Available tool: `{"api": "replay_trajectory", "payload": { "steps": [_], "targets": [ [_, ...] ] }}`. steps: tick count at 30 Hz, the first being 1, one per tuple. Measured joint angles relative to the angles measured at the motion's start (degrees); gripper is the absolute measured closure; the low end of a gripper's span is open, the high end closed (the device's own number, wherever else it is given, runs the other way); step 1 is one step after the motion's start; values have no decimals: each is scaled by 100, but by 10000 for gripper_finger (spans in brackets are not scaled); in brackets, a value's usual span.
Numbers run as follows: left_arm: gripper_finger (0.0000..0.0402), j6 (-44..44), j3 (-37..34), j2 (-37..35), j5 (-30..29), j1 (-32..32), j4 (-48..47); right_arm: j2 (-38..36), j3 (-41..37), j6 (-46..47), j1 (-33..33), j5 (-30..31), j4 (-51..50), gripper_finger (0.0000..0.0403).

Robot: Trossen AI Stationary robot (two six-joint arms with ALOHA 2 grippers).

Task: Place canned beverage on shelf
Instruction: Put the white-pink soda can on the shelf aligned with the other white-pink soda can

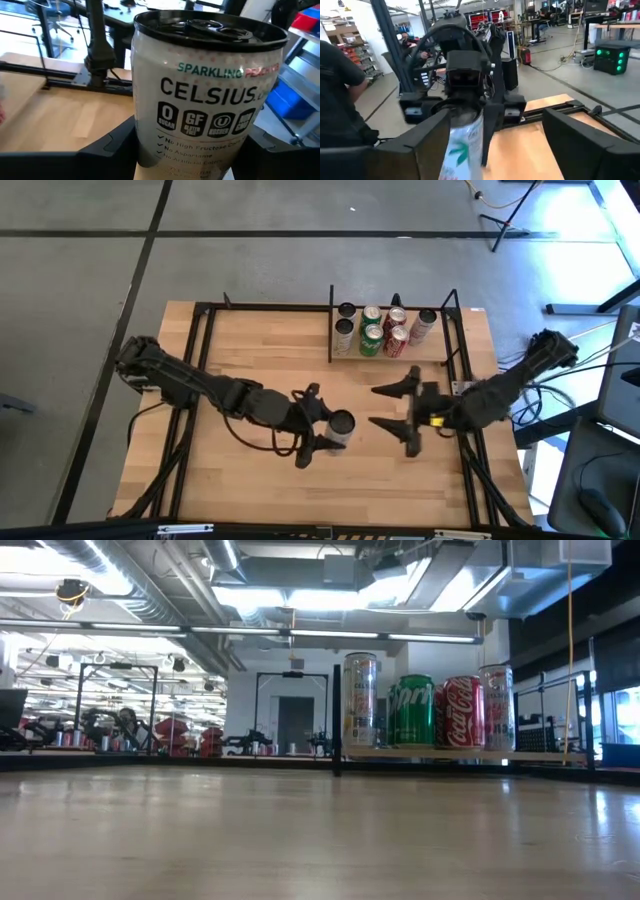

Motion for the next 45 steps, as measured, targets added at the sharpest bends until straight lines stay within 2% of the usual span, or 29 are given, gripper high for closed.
{"api": "replay_trajectory", "payload": {
  "steps": [4,7,11,16,18,20,22,24,26,33,37,41,45],
  "targets": [
    [190,184,1,8,46,122,37,456,207,228,-486,-1116,-18,113],
    [190,274,2,10,101,207,91,724,346,472,-718,-1763,4,103],
    [190,258,9,12,323,216,128,1111,475,750,-917,-1972,-59,74],
    [190,254,7,63,375,192,99,1416,716,522,-916,-1895,2,41],
    [190,236,7,63,429,192,92,1495,811,471,-906,-1796,-37,40],
    [190,228,9,63,433,192,118,1497,886,430,-900,-1671,-21,54],
    [190,148,9,63,373,193,120,1486,920,417,-892,-1460,-18,89],
    [190,132,9,60,253,201,122,1484,946,429,-884,-1265,-40,141],
    [176,93,9,60,189,194,125,1479,972,522,-885,-1293,-87,183],
    [92,135,11,1,163,180,-127,1422,976,722,-880,-1080,-380,180],
    [71,-43,28,-411,122,97,-1118,1111,963,829,-736,-310,-1120,180],
    [68,-300,26,-776,-276,-39,-2249,638,970,1560,-586,791,-2587,180],
    [73,-400,22,-1050,-472,-81,-3005,247,945,3000,-601,1437,-4507,180]
  ]
}}
